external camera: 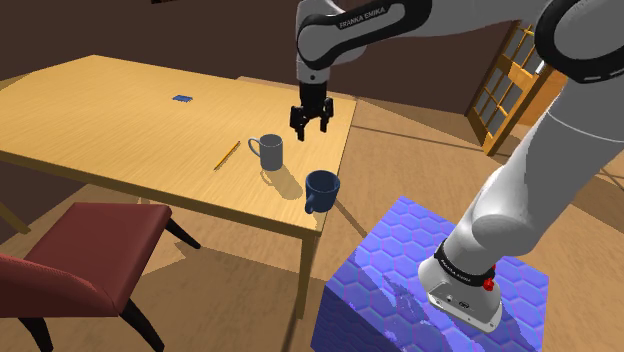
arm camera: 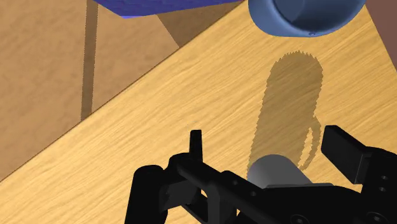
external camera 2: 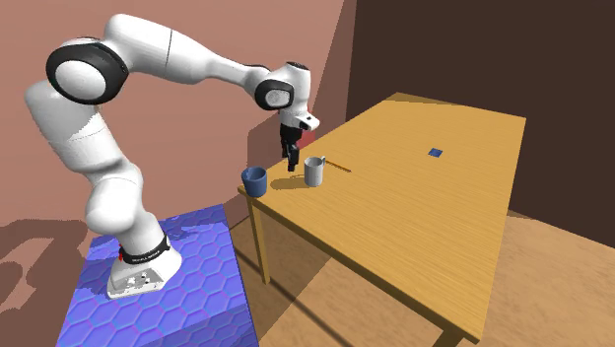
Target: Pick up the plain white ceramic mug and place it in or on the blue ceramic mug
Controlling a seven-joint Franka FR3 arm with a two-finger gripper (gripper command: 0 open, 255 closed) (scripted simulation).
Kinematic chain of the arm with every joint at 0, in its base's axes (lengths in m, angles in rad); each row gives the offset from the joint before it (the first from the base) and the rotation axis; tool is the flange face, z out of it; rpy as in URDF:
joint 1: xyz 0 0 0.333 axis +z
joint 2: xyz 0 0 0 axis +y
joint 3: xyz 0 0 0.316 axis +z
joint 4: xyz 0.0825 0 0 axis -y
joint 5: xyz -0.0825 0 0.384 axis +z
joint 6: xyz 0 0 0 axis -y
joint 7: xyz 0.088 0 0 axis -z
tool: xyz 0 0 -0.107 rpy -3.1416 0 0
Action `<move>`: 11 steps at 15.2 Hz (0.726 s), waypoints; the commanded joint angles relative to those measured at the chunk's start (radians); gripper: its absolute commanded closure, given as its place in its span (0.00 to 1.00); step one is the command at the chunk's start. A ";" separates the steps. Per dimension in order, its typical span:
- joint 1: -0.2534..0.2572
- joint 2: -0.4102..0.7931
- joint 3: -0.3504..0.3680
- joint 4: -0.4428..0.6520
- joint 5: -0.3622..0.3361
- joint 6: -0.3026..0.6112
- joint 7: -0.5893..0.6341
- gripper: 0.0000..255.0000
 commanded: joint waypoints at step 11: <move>0.024 0.386 0.011 0.406 -0.052 0.042 0.013 0.00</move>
